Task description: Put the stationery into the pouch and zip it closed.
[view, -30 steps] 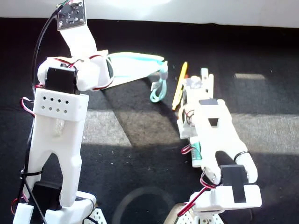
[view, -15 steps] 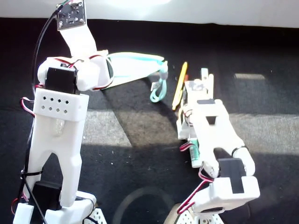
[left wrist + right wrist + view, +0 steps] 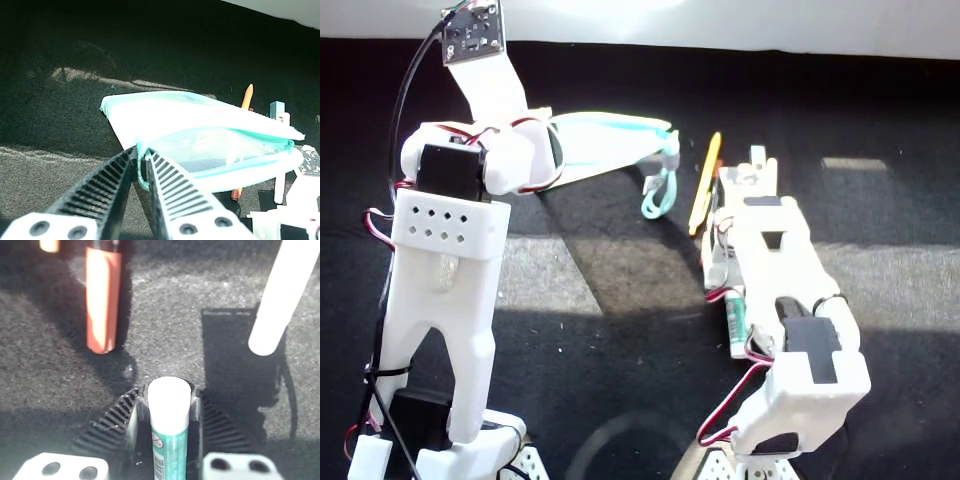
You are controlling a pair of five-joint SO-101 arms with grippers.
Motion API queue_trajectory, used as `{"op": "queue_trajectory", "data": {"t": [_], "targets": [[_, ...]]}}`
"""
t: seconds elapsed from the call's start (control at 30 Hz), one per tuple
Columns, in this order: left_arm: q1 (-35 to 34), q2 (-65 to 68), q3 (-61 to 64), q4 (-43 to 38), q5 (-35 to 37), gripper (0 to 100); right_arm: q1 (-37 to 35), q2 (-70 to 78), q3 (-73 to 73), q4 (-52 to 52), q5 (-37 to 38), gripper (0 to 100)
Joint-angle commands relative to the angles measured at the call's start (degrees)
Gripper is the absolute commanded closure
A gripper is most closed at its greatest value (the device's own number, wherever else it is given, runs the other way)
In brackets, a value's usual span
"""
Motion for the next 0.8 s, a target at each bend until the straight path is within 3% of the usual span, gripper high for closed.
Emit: {"op": "queue_trajectory", "data": {"t": [0.0,0.17,0.37,0.5,0.63,0.77], "targets": [[-1.45,2.68,0.31,-0.26,0.53,99,0.66,-0.13,-1.27,1.01,-0.62,98.1],[-1.54,2.68,0.31,-0.26,0.53,99,0.57,-8.92,-0.57,1.27,-0.53,99.3],[-1.36,2.68,0.57,0.09,0.53,99,0.66,-33.63,-0.66,2.68,-0.09,99.3],[-1.36,2.86,0.48,0.09,0.35,99,-0.04,-49.89,-1.01,-1.89,-0.18,99.3],[-1.27,2.86,0.57,0.09,0.35,99,-5.67,-61.58,-1.63,-8.22,-0.44,99.3],[-1.27,2.77,0.4,0.09,0.44,99,-13.32,-62.11,-1.8,-17.27,-0.53,99.3]]}}
